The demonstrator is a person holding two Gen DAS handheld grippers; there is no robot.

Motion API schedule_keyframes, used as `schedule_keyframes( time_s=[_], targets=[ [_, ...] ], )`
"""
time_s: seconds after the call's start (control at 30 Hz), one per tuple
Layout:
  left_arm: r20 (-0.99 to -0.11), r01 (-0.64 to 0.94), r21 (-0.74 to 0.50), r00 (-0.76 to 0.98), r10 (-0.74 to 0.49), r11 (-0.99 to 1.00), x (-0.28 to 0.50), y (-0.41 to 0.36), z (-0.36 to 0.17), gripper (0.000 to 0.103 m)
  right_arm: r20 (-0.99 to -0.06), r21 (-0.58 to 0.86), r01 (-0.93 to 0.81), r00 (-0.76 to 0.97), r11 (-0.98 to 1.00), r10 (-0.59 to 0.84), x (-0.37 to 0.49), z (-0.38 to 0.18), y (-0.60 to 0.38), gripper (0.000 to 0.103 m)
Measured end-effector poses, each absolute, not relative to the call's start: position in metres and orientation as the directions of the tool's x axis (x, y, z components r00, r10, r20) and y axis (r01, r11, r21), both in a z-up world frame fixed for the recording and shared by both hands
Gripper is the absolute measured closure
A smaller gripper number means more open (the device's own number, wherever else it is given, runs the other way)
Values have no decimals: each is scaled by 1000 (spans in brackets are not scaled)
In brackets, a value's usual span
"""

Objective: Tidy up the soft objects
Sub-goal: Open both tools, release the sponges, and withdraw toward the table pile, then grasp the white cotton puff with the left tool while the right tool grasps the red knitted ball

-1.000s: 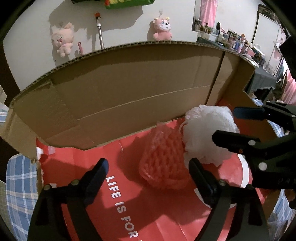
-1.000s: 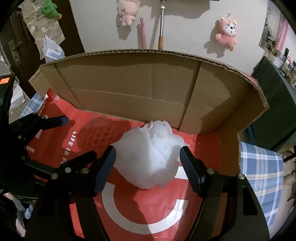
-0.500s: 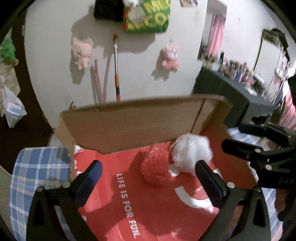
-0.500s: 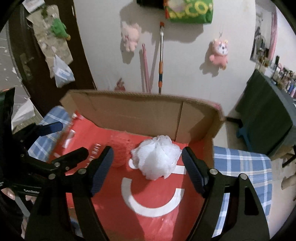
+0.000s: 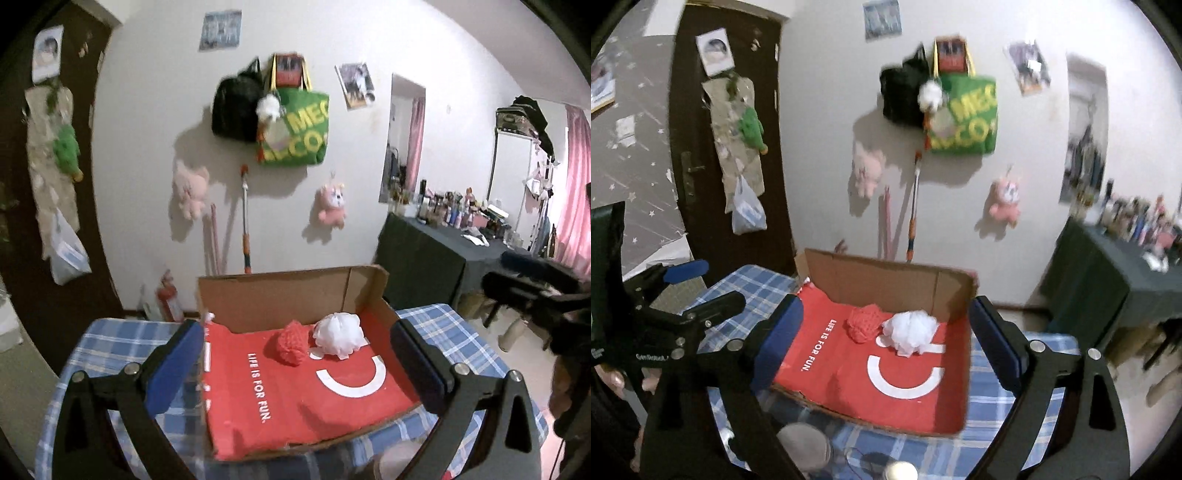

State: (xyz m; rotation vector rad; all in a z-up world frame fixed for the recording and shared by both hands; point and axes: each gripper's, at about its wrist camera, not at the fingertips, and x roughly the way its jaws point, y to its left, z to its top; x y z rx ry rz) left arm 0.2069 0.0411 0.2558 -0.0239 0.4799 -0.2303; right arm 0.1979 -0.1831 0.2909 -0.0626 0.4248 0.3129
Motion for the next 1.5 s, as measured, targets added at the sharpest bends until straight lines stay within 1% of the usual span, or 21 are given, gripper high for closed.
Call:
schedule_keyframes(
  time_s=[0.03, 0.1, 0.17, 0.23, 0.37, 0.43, 0.67, 0.8, 0.87, 1.07, 1.23, 1.4, 1.5],
  targets=[
    [-441, 209, -68, 871, -217, 976, 196, 42, 258, 0, -400, -3, -314, 870, 949, 286, 188, 292, -183, 10],
    [-410, 209, -62, 886, -216, 976, 171, 43, 262, 0, -354, -25, -321, 889, 947, 292, 154, 295, -182, 6],
    [-386, 223, -74, 892, -234, 972, 148, 45, 263, 0, -330, -25, -324, 896, 946, 298, 133, 294, -183, 5],
    [-371, 205, -70, 903, -216, 976, 128, 48, 263, 0, -308, -24, -320, 904, 947, 298, 111, 292, -184, 5],
    [-295, 165, -25, 941, -165, 986, 82, 48, 261, 0, -275, -24, -331, 910, 943, 312, 65, 282, -184, 5],
    [-272, 172, -26, 947, -173, 985, 59, 49, 256, 0, -263, -29, -333, 912, 943, 314, 45, 275, -182, 5],
    [-254, 195, -60, 945, -204, 979, 4, 53, 226, 0, -244, 8, -323, 917, 946, 315, -6, 242, -185, 5],
    [-253, 201, -113, 941, -223, 973, -14, 56, 206, 0, -236, -25, -254, 941, 967, 241, -27, 218, -184, 4],
    [-252, 187, -120, 944, -212, 975, -20, 55, 196, 0, -240, -22, -217, 949, 976, 206, -33, 201, -184, 4],
    [-235, 133, -77, 961, -148, 988, -34, 45, 167, 0, -251, -6, -140, 959, 990, 134, -34, 154, -189, 4],
    [-233, 123, -38, 964, -129, 992, -40, 36, 145, 0, -287, 14, -129, 949, 992, 127, -27, 124, -192, 4],
    [-277, 123, -24, 953, -124, 992, -37, 30, 121, 0, -338, 30, -121, 933, 992, 124, -16, 100, -194, 4],
    [-319, 113, -20, 941, -113, 993, -31, 30, 105, 0, -377, 44, -113, 918, 993, 121, -8, 86, -196, 4]
  ],
)
